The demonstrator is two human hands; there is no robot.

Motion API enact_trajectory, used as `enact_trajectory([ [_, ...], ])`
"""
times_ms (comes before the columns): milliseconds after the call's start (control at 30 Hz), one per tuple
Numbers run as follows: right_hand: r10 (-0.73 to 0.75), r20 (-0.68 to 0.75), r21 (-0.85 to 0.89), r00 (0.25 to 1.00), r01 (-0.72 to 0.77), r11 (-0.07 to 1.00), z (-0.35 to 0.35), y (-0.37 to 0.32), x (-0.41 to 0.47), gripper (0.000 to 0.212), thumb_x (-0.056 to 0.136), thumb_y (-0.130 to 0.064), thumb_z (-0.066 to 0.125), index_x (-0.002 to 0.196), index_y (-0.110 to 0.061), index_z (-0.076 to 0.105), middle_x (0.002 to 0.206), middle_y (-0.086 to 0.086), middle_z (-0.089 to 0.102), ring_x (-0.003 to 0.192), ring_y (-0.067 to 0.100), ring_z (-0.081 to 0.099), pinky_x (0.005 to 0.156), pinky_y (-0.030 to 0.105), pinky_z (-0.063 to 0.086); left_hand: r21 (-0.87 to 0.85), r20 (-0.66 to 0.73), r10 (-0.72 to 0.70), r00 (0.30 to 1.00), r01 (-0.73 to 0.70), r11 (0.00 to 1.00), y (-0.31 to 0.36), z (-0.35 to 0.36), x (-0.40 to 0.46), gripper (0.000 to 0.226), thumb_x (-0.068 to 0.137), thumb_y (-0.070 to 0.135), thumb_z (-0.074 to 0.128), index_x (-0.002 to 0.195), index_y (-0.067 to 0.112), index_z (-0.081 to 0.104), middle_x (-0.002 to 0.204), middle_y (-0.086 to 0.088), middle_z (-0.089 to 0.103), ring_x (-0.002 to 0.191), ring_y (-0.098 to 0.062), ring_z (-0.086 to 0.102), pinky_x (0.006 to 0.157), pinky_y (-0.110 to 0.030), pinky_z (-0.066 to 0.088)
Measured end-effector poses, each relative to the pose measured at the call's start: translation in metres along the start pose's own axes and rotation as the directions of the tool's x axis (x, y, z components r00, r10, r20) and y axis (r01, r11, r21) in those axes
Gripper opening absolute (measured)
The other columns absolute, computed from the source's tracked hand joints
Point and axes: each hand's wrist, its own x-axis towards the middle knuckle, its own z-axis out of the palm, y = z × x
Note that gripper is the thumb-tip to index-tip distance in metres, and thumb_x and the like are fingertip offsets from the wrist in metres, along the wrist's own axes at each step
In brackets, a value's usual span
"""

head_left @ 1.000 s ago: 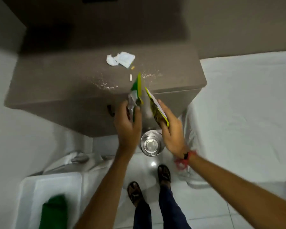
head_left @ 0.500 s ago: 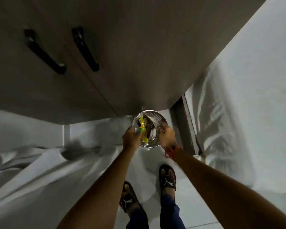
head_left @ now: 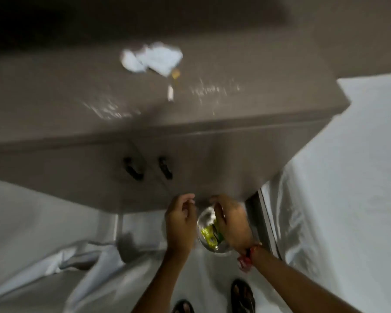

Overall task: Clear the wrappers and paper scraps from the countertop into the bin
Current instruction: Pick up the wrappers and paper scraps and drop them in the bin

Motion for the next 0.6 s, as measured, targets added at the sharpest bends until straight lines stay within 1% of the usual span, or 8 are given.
enact_trajectory([
  [100, -0.319, -0.135, 0.008, 0.938, 0.322, 0.947, -0.061, -0.098, 0.032, 0.021, 0.095, -0.014, 0.047, 0.106, -0.018, 0.064, 0.100, -0.003, 0.066, 0.082, 0.016, 0.064, 0.072, 0.028, 0.053, -0.100, -0.144, 0.248, 0.958, -0.263, 0.959, 0.103, -0.064, 0.032, 0.014, 0.096, 0.028, 0.057, 0.103, 0.033, 0.068, 0.098, 0.018, 0.071, 0.091, -0.006, 0.069, 0.080, -0.014, 0.053],
  [200, -0.488, -0.256, 0.012, 0.834, 0.508, 0.861, -0.111, -0.173, 0.071, 0.013, 0.094, -0.010, 0.049, 0.093, -0.011, 0.062, 0.088, 0.000, 0.058, 0.076, 0.017, 0.055, 0.069, 0.028, 0.047, -0.061, -0.263, 0.389, 0.883, -0.418, 0.906, 0.173, -0.118, 0.076, 0.013, 0.099, 0.029, 0.056, 0.105, 0.031, 0.068, 0.093, 0.014, 0.071, 0.084, -0.006, 0.069, 0.076, -0.012, 0.053],
  [233, -0.506, -0.276, 0.002, 0.817, 0.527, 0.850, -0.123, -0.192, 0.088, 0.012, 0.095, -0.009, 0.050, 0.091, -0.010, 0.061, 0.087, 0.000, 0.056, 0.077, 0.017, 0.054, 0.070, 0.029, 0.047, -0.014, -0.276, 0.400, 0.874, -0.420, 0.908, 0.191, -0.133, 0.095, 0.013, 0.098, 0.025, 0.057, 0.105, 0.030, 0.068, 0.090, 0.012, 0.071, 0.081, -0.005, 0.068, 0.073, -0.010, 0.052],
  [300, -0.477, -0.276, -0.039, 0.834, 0.486, 0.873, -0.140, -0.219, 0.126, 0.012, 0.094, -0.005, 0.053, 0.100, -0.009, 0.063, 0.097, 0.002, 0.059, 0.088, 0.018, 0.057, 0.079, 0.031, 0.050, 0.130, -0.232, 0.391, 0.891, -0.369, 0.920, 0.217, -0.149, 0.140, 0.017, 0.097, 0.015, 0.059, 0.108, 0.023, 0.069, 0.094, 0.004, 0.069, 0.079, -0.004, 0.064, 0.074, -0.014, 0.054],
  [367, -0.389, -0.185, -0.119, 0.903, 0.372, 0.921, -0.149, -0.234, 0.164, 0.030, 0.094, -0.005, 0.054, 0.123, -0.011, 0.061, 0.117, 0.005, 0.060, 0.108, 0.021, 0.058, 0.094, 0.033, 0.051, 0.287, -0.115, 0.278, 0.954, -0.236, 0.928, 0.230, -0.152, 0.181, 0.024, 0.096, 0.014, 0.060, 0.119, 0.016, 0.069, 0.114, -0.003, 0.066, 0.094, -0.011, 0.065, 0.087, -0.025, 0.057],
  [433, -0.329, -0.045, -0.270, 0.943, 0.306, 0.913, -0.151, -0.242, 0.195, 0.047, 0.095, -0.009, 0.055, 0.141, -0.020, 0.052, 0.130, 0.006, 0.057, 0.121, 0.027, 0.053, 0.103, 0.039, 0.047, 0.409, 0.006, 0.184, 0.983, -0.171, 0.896, 0.230, -0.151, 0.212, 0.035, 0.095, 0.020, 0.064, 0.129, 0.015, 0.066, 0.126, -0.008, 0.062, 0.112, -0.022, 0.062, 0.100, -0.037, 0.053],
  [500, -0.314, 0.081, -0.456, 0.946, 0.315, 0.832, -0.149, -0.248, 0.217, 0.057, 0.094, -0.013, 0.057, 0.147, -0.031, 0.046, 0.132, 0.007, 0.058, 0.121, 0.033, 0.052, 0.102, 0.045, 0.047, 0.498, 0.087, 0.177, 0.980, -0.196, 0.844, 0.223, -0.148, 0.227, 0.041, 0.091, 0.029, 0.070, 0.129, 0.016, 0.067, 0.122, -0.011, 0.062, 0.116, -0.026, 0.057, 0.101, -0.042, 0.051],
  [600, -0.345, 0.117, -0.566, 0.931, 0.348, 0.747, -0.141, -0.254, 0.235, 0.045, 0.092, -0.014, 0.060, 0.133, -0.032, 0.061, 0.119, 0.008, 0.064, 0.111, 0.033, 0.058, 0.092, 0.044, 0.054, 0.551, 0.077, 0.261, 0.962, -0.259, 0.794, 0.212, -0.143, 0.235, 0.031, 0.091, 0.032, 0.069, 0.115, 0.013, 0.074, 0.108, -0.009, 0.061, 0.107, -0.025, 0.058, 0.093, -0.039, 0.052],
])
